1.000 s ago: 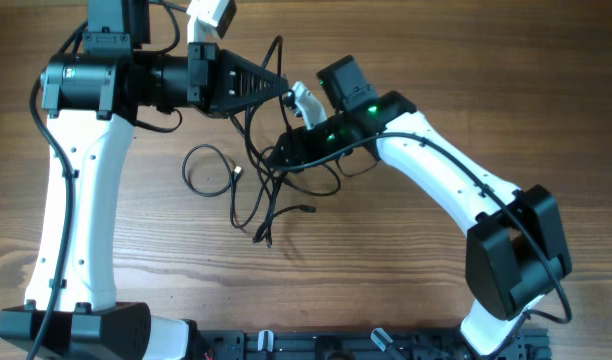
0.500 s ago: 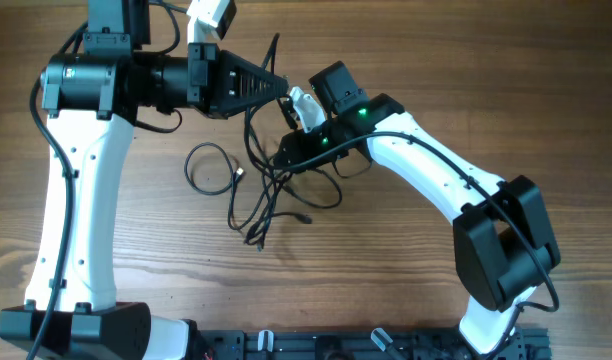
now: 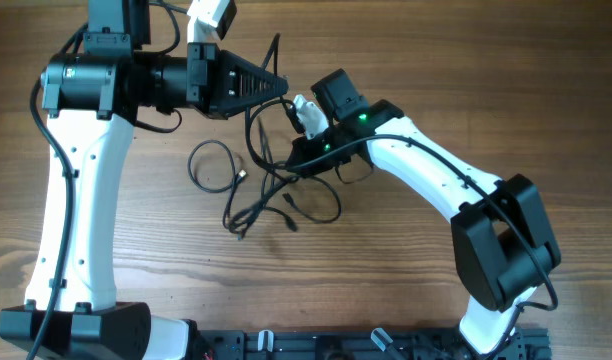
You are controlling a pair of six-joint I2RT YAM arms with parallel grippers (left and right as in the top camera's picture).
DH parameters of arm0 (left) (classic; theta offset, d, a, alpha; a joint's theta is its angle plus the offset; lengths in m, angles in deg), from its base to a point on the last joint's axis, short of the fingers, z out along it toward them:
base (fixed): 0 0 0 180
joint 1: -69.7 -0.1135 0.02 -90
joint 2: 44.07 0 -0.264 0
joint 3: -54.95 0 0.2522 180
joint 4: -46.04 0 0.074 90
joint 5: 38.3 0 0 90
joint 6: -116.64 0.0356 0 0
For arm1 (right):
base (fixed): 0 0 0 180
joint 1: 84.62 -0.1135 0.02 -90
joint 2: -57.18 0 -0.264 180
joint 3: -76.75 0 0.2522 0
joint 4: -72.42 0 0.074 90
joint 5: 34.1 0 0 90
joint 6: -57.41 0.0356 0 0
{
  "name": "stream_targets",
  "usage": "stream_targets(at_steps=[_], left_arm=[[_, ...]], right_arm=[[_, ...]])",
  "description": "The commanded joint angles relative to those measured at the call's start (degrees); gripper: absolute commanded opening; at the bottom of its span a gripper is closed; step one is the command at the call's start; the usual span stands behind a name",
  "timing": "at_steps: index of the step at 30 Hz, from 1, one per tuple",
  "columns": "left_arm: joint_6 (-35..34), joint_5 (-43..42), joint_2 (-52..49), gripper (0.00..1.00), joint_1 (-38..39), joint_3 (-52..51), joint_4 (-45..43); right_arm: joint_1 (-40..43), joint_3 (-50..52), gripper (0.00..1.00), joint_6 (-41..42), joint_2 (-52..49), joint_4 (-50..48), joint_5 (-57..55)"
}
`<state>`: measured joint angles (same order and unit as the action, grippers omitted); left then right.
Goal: Untangle cables
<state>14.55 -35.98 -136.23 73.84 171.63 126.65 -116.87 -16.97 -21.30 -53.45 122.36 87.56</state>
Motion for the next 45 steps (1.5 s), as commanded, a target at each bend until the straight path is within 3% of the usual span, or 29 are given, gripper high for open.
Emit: stream_targets(at_steps=[1,6,7,12,21,22,23,25,28,32,39,43,45], left_arm=[[-0.52,2.32,0.74,0.04,0.02,0.59,-0.17],[-1.22,20.76,0.74,0.04,-0.17,0.59,0.37],[-3.72,29.86,0.74,0.04,-0.17,0.59,0.70],[-10.73,49.83,0.74,0.04,-0.17,0.59,0.76],[-14.32,75.91,0.07,0.04,-0.11,0.13,5.35],[-14.29,77.66,-0.55,0.25,-0.13,-0.37,6.82],[-14.29,77.75,-0.76,0.37,-0.13,-0.70,7.28],[-14.29,77.72,-1.55,0.79,-0.13,-1.90,8.28],[-14.23,76.70,-2.64,0.96,-0.11,-3.56,9.44],[-12.52,72.24,-4.22,0.98,-0.11,-4.07,12.20],[2.29,65.07,-4.39,0.97,1.70,-4.39,13.38],[7.96,61.29,-4.39,0.89,4.22,-5.57,13.05],[10.69,61.35,-4.39,0.79,5.79,-7.06,12.04]], right_arm=[[3.45,-0.74,0.04,-0.74,1.07,1.53,-1.95],[8.26,-0.94,0.04,-0.59,7.32,2.38,5.77],[9.05,-0.94,0.04,-0.50,9.18,2.71,6.88],[9.51,-0.94,0.04,0.11,12.83,4.63,6.95],[10.62,-1.01,0.04,8.07,13.38,1.68,11.93],[11.39,-1.01,0.04,9.88,13.49,-1.40,17.68],[11.67,-1.01,0.04,10.80,13.49,-2.62,19.34],[12.09,-1.01,0.04,14.08,13.49,-5.49,21.22],[12.09,-1.01,0.04,16.20,13.46,-7.08,20.06],[12.09,-0.98,0.04,21.44,13.46,-5.40,10.93],[12.09,-0.98,0.04,28.39,13.46,-5.77,8.37],[12.09,-0.98,0.04,29.83,13.46,-6.58,8.22],[12.09,-0.98,0.04,30.10,13.46,-7.02,8.24]])
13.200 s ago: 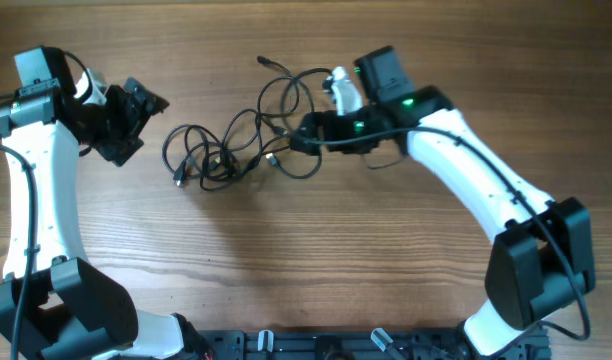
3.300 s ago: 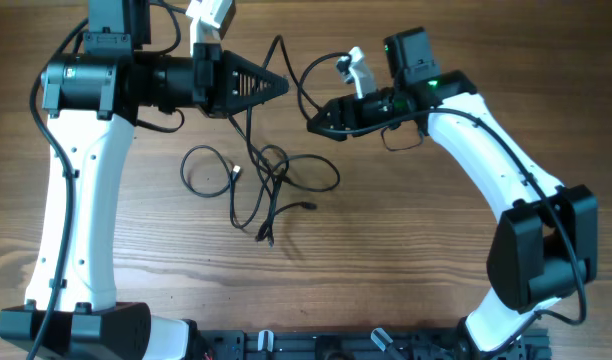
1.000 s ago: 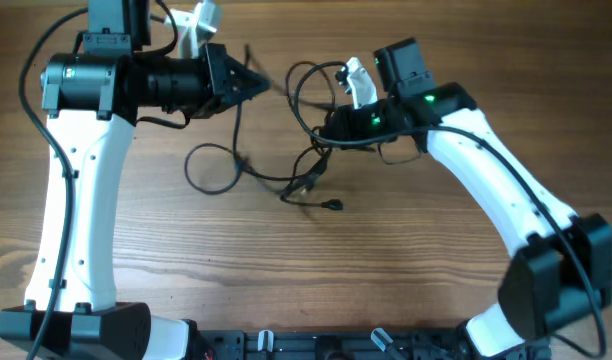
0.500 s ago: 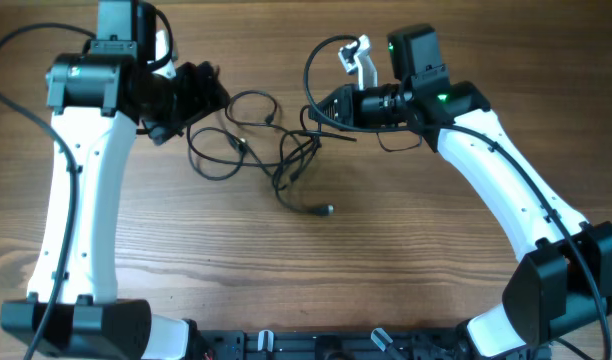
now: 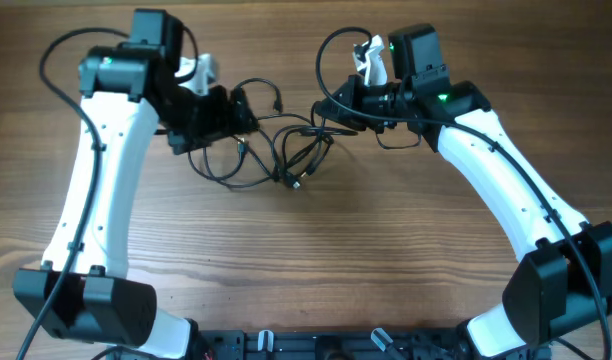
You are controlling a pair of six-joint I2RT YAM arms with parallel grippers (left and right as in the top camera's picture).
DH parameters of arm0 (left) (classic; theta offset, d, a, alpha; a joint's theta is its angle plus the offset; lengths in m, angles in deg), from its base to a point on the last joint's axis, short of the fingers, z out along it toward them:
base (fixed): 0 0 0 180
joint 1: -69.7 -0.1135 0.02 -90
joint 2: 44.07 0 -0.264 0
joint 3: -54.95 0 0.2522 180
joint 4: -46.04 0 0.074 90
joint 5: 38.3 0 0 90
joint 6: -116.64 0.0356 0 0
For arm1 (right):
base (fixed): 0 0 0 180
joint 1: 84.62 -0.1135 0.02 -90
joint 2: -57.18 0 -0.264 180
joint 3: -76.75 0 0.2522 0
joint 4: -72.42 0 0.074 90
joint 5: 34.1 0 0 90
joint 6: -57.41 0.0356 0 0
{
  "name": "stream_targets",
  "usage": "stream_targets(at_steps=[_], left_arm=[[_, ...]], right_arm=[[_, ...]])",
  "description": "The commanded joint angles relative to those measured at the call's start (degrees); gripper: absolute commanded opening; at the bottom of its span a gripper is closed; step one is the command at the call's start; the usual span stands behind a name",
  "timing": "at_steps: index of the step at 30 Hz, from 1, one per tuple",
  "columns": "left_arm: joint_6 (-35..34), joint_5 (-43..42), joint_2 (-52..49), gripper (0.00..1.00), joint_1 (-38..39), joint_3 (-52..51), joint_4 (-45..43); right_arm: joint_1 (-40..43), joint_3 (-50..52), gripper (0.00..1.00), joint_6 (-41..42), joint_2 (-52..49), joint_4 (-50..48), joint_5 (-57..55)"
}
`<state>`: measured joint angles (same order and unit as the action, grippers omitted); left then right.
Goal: Untangle cables
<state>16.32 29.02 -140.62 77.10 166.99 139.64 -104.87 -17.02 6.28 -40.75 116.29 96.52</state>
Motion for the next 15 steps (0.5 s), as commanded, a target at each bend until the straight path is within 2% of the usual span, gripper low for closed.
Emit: stream_targets(at_steps=[1,3,8,15], left_arm=[[9.60,-3.67,0.00,0.76,3.39,-3.56,-1.92],[9.94,-3.21,0.00,0.72,4.81,-6.05,-4.04],[9.97,-3.26,0.00,0.72,6.69,-13.66,-9.07],[9.90,-5.05,0.00,0.72,8.26,-23.21,-22.14]], right_arm=[[0.09,-0.94,0.04,3.58,0.76,-0.98,-0.74],[0.20,-0.94,0.04,5.29,0.76,-1.11,-0.72],[0.81,-0.94,0.04,6.25,0.76,-1.18,-0.33],[0.83,-0.94,0.04,6.27,0.76,-1.16,-0.07]])
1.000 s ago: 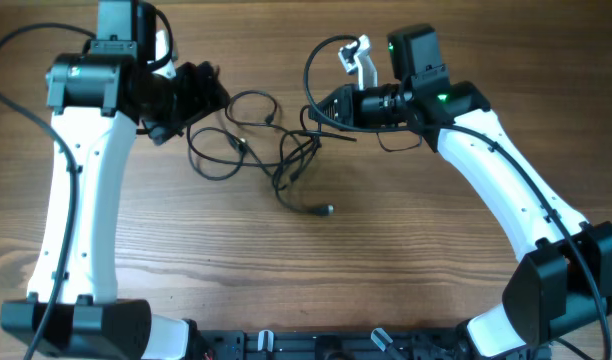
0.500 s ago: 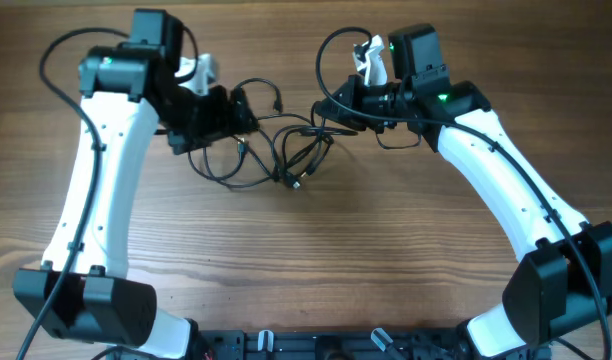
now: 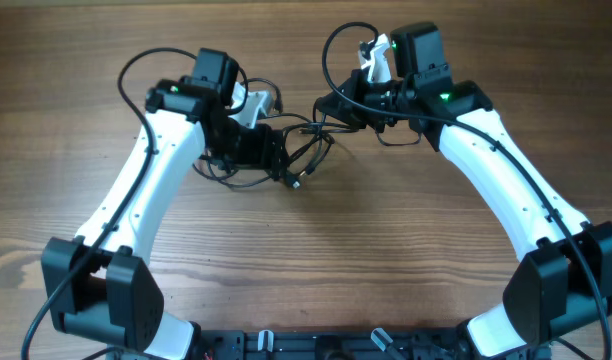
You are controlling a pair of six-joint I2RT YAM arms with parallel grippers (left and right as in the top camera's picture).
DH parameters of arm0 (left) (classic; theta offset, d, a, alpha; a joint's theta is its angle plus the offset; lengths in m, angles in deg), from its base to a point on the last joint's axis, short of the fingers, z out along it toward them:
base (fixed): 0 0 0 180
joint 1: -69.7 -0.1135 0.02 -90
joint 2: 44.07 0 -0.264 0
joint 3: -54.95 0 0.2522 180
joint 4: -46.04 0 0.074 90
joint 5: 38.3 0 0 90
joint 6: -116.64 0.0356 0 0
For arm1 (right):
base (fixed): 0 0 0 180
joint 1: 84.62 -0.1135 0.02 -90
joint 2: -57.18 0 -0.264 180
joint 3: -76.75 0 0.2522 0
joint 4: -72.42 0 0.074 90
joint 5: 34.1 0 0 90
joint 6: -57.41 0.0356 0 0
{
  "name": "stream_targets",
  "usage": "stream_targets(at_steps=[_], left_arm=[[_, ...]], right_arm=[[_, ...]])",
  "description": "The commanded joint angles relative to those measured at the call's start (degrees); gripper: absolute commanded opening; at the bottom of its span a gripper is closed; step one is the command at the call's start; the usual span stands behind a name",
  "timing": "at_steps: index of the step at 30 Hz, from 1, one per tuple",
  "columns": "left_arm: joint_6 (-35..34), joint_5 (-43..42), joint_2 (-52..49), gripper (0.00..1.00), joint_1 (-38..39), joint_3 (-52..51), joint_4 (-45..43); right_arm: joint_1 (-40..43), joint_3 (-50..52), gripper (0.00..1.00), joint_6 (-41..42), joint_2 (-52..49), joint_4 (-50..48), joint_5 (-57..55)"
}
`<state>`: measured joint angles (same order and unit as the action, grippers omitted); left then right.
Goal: Untangle cables
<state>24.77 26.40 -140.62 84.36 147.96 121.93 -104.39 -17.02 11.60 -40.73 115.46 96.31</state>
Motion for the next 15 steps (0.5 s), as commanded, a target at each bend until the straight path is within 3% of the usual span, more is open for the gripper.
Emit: stream_targets(at_steps=[1,7,8,11,13,15], left_arm=[[1.44,-3.63,0.00,0.72,1.16,-5.33,-6.36],[1.44,-6.38,0.00,0.68,2.51,-10.34,-15.39],[1.44,-6.36,0.00,0.62,2.62,-10.91,-16.37],[1.42,-6.12,0.00,0.25,2.60,-12.20,-17.97],[1.44,-4.52,0.00,0.06,2.60,-12.50,-17.97],[1.40,-0.87,0.00,0.04,2.25,-12.50,-17.46]], right_arm=[[0.35,-0.94,0.04,0.96,0.74,-0.31,0.13],[0.35,-0.94,0.04,0.94,0.74,-0.26,0.13],[0.35,-0.94,0.04,0.94,0.74,-0.24,0.13],[0.35,-0.94,0.04,0.79,0.74,-0.09,0.13],[0.35,-0.94,0.04,0.52,0.74,-0.02,0.09],[0.35,-0.94,0.04,-2.47,0.74,-0.04,-0.13]])
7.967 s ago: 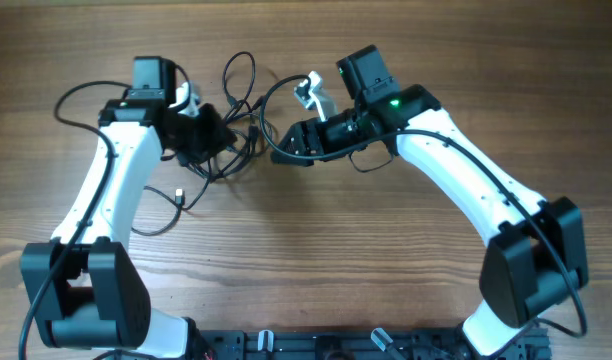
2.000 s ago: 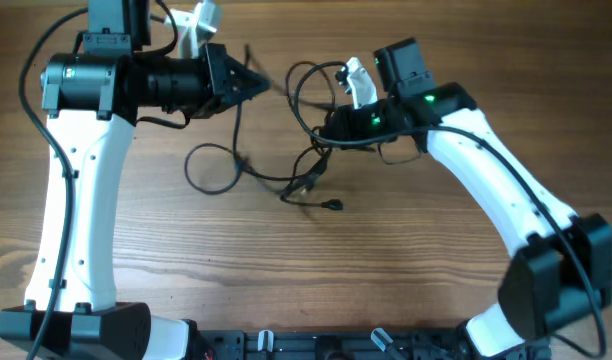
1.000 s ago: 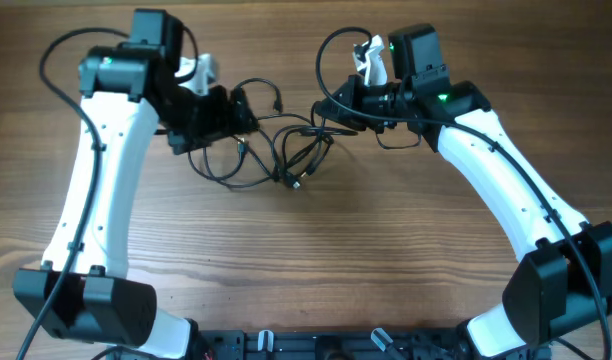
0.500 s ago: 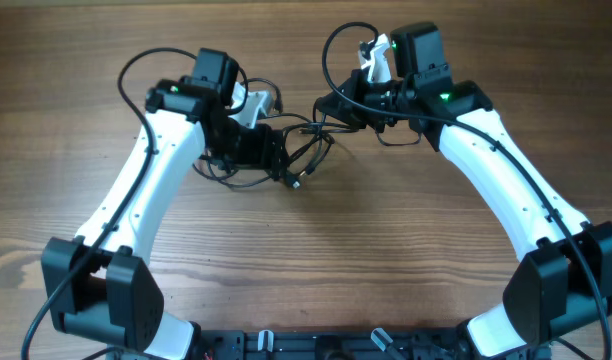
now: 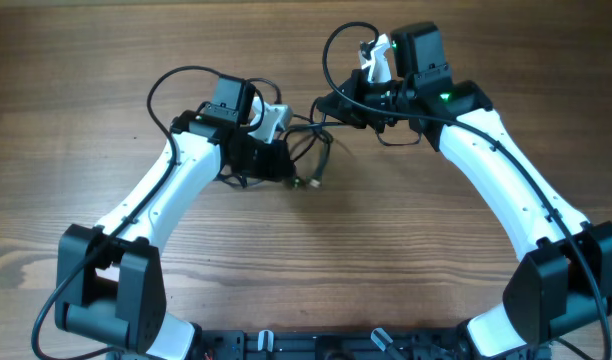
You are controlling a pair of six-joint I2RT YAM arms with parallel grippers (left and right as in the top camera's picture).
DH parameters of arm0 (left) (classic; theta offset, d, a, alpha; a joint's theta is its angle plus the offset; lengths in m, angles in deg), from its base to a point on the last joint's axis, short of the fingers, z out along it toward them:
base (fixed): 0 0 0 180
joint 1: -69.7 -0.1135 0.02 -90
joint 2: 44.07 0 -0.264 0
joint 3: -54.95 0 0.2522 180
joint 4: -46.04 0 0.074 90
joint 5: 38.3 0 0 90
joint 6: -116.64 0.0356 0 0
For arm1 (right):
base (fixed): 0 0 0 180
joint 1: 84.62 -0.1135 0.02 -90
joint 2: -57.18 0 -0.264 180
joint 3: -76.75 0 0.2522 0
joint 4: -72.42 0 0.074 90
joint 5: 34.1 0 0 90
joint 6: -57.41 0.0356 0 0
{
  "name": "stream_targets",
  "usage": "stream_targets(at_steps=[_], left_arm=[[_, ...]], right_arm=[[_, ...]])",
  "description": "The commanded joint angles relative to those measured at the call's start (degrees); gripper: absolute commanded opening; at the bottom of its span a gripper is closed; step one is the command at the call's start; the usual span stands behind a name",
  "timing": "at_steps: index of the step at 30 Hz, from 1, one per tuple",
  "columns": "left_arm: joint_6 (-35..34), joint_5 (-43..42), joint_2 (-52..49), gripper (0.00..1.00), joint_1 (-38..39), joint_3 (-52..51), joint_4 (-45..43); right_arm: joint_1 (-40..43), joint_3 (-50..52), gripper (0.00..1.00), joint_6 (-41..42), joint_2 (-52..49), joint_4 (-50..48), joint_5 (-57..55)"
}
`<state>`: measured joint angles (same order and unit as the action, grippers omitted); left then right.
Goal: Untangle cables
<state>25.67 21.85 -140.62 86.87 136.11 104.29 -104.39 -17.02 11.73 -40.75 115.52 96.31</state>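
A tangle of thin black cables (image 5: 308,148) lies on the wooden table at centre back, with a small plug end (image 5: 311,184) sticking out below. My left gripper (image 5: 289,166) sits low on the tangle's left side, and its fingers are hidden among the cables and under the wrist. To the upper right, my right gripper (image 5: 329,104) is shut on a black cable, which runs down from it into the tangle. A cable loop (image 5: 229,180) peeks out under the left wrist.
Each arm's own black lead arcs above its wrist, the left one (image 5: 171,85) and the right one (image 5: 336,40). Bare wooden table (image 5: 306,260) stretches in front of the tangle. A black rail (image 5: 316,345) runs along the near edge.
My left gripper has shifted slightly right and down, further into the tangle. The plug end has moved a little to the right. The right arm has held still.
Both grippers were close together at the top of a loose tangle. Then they stood apart, left and right, with the cables drawn up and stretched between them. After that the left gripper moved right to the tangle's lower left, where it now sits.
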Motion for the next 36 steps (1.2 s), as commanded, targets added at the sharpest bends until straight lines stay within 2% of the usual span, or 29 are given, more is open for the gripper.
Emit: stream_targets(at_steps=[1,10,18,21,25,31,36], left_arm=[[0.26,4.55,0.00,0.04,-0.50,-0.66,0.28],[-13.42,18.82,0.00,0.04,-7.67,-0.85,2.91],[-17.75,19.96,0.00,0.04,-13.14,-5.22,1.42],[-18.01,20.00,0.00,0.04,-14.86,-7.17,0.11],[-22.01,22.64,0.00,0.04,-17.42,-8.37,-0.96],[-26.60,24.63,0.00,0.04,-22.23,-8.37,-2.12],[-26.95,24.61,0.00,0.04,-24.96,-8.39,-2.12]], right_arm=[[0.35,-0.94,0.04,-3.48,0.76,-0.09,-0.13],[1.38,-1.77,0.05,-10.88,4.17,-0.15,1.16],[1.44,-3.04,0.05,-13.11,15.87,-0.59,-11.13],[1.44,-3.04,0.04,-17.75,19.67,-2.84,-10.43],[1.44,-3.04,0.04,-24.09,24.22,-7.04,-5.86],[1.49,-3.04,0.04,-24.87,30.25,-13.77,-9.55],[1.49,-3.04,0.04,-25.70,33.44,-20.57,-12.31]])
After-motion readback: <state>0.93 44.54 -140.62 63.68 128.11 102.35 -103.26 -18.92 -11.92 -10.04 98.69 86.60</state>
